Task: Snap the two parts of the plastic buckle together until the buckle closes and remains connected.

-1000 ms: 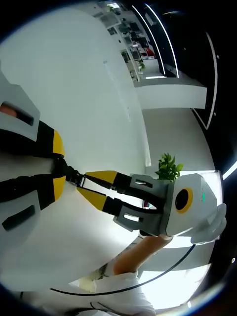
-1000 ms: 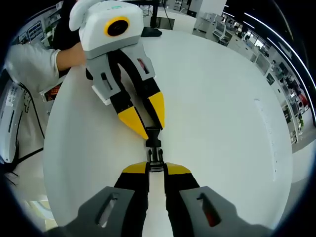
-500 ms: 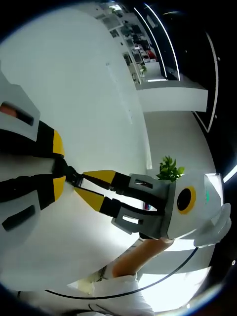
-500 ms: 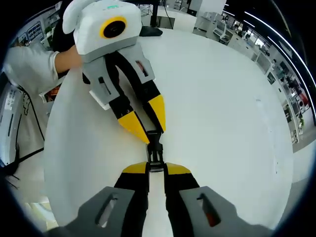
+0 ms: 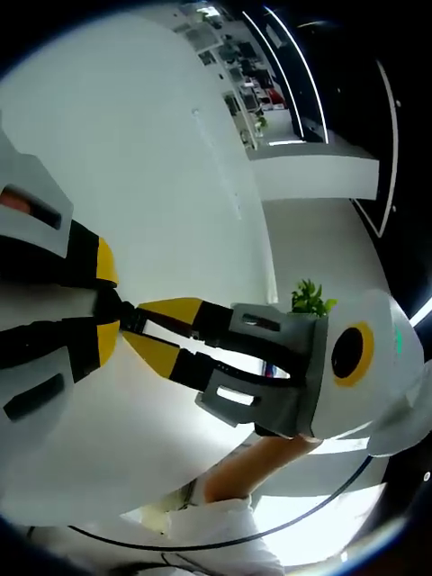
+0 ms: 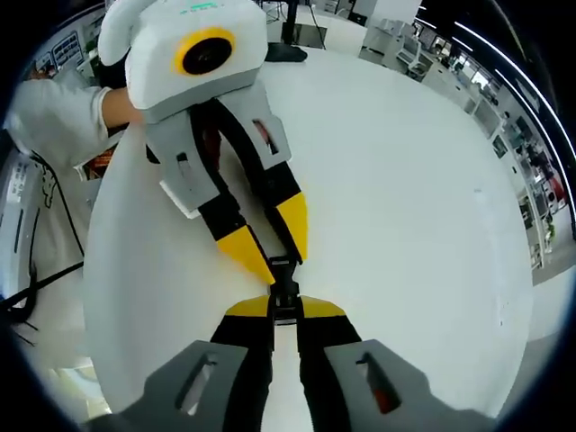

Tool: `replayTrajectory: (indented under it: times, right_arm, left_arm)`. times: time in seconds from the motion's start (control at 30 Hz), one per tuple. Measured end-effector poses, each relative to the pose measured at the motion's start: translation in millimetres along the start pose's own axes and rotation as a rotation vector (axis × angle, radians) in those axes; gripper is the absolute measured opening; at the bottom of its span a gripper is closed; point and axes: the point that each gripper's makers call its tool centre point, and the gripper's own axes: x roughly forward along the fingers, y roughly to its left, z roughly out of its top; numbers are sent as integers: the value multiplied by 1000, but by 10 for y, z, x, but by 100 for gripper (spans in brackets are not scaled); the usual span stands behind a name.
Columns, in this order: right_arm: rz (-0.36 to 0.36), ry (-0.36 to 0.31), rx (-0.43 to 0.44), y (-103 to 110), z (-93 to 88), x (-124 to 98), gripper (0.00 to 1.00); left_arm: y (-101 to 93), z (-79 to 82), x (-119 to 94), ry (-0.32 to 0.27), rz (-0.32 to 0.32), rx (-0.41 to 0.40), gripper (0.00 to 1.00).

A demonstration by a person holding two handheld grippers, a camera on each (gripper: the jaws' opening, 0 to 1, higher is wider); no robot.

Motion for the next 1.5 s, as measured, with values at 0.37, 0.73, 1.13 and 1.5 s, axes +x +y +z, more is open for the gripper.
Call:
replayTrajectory:
  times: [0.37,0.73,1.13,1.5]
  right_arm:
    - [-8,-158,-122,-52,-34,-46,23]
    - [49,-518,55,-114,75,-308,17]
    - [72,-578,135,-61,-126,-144,23]
    - [48,-600,151,-89,-136,-144,23]
  left_arm:
    - [14,-26,-23,-9,-3,-9,11]
    - [13,-38,-9,-15,-5,-29,12]
    - [-73,-45,4,-12,-48,4,19]
    - [-91,-42,-1,-9,-71,29,23]
